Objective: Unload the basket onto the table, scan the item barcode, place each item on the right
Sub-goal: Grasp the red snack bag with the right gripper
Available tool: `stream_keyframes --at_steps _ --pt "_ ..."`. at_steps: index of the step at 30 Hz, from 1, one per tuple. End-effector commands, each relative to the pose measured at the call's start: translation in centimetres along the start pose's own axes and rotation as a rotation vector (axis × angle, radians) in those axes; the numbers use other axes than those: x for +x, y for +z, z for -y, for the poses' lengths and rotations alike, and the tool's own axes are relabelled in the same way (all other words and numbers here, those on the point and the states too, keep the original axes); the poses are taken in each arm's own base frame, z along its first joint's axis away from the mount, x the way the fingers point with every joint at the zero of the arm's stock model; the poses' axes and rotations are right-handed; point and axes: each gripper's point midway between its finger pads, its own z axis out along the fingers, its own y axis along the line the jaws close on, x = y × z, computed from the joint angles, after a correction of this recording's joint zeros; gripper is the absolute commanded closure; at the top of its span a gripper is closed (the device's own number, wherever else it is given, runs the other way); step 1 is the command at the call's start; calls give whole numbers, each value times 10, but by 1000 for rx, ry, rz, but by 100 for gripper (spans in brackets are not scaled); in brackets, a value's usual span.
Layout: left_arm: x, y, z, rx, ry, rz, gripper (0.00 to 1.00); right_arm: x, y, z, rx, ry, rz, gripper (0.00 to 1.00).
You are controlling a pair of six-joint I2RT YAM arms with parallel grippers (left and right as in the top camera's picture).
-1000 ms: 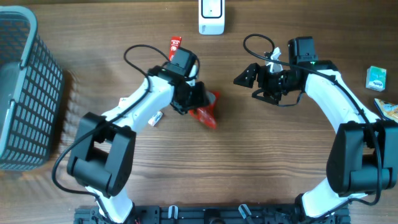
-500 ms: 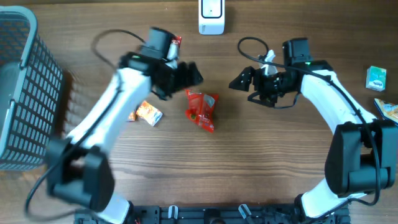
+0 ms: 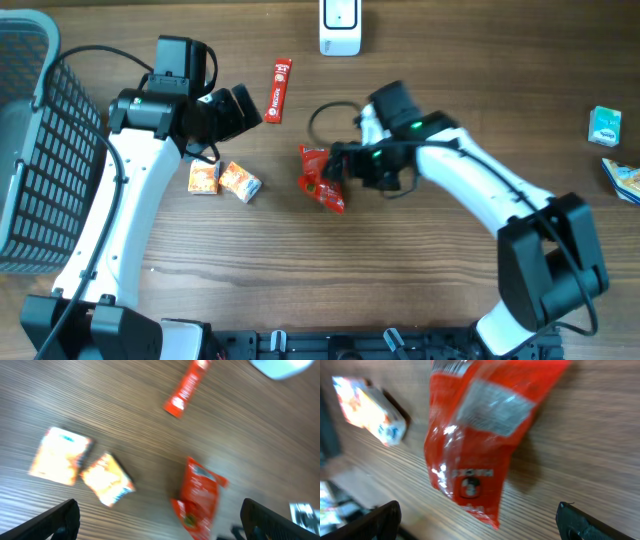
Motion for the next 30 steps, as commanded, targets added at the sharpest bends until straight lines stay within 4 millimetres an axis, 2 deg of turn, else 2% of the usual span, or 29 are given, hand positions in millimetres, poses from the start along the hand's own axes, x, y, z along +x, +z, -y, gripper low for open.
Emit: stream_keyframes --at_steps 1,5,9,14,15,16,18,22,26,30 --pt "-24 -4 -37 -206 -9 129 0 3 14 6 160 -34 50 0" --pt "-30 -6 -48 -229 -36 142 0 8 19 9 294 -31 104 2" --pt "-29 -7 -59 -249 -56 128 0 16 25 0 356 -52 145 4" --pt "-25 -8 -66 -269 -68 107 0 7 25 -9 361 -43 223 7" --pt "-25 -8 -66 -270 -67 105 0 3 25 -15 340 -47 233 14" --pt "-24 -8 -67 -271 -67 103 0 -1 23 -19 331 -61 244 38" --pt "-24 -8 -67 -274 -67 99 0 -10 15 -27 333 -93 265 65" --pt "-23 -8 -68 -276 -66 96 0 -26 -8 -38 366 -115 312 96" --pt "-23 -8 -68 -275 -67 97 0 -36 -13 -47 358 -163 342 96" --pt "-23 -8 -68 -276 -67 96 0 -36 8 -37 376 -148 305 96"
